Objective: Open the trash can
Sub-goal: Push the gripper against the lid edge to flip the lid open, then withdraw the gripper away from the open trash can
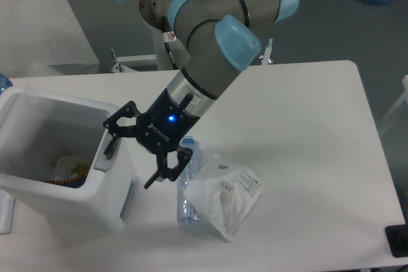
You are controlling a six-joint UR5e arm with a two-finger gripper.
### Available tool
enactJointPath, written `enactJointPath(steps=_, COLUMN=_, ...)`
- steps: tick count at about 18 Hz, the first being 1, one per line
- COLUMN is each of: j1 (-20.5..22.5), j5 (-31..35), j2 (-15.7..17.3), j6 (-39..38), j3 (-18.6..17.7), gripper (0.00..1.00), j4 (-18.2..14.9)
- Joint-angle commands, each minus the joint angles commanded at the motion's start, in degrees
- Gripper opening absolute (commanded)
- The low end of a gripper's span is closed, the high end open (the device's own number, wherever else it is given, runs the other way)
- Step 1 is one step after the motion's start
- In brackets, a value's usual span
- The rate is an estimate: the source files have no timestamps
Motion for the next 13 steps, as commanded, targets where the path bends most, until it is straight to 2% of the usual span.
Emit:
enactJointPath(steps=7, j1=0.96, j5=-0.62, j2=0.18, j6=-1.67, j3=0.88, gripper=1.00, j4=0.00)
enactJointPath(steps=10, j1=4.30, j5=-0.79, j2=0.44, j6=-3.15, j3=2.28, gripper=1.00, j4=0.00)
enactJointPath(steps=11, j1=6.65, j5=-0.79, j2=0.27, j6=-4.73, j3=4.20, gripper=1.00, j4=0.00)
enactJointPath(steps=13, j1=8.52, j5=-0.62, j2=0.09, j6=-4.57, j3=4.66, gripper=1.00, j4=0.00)
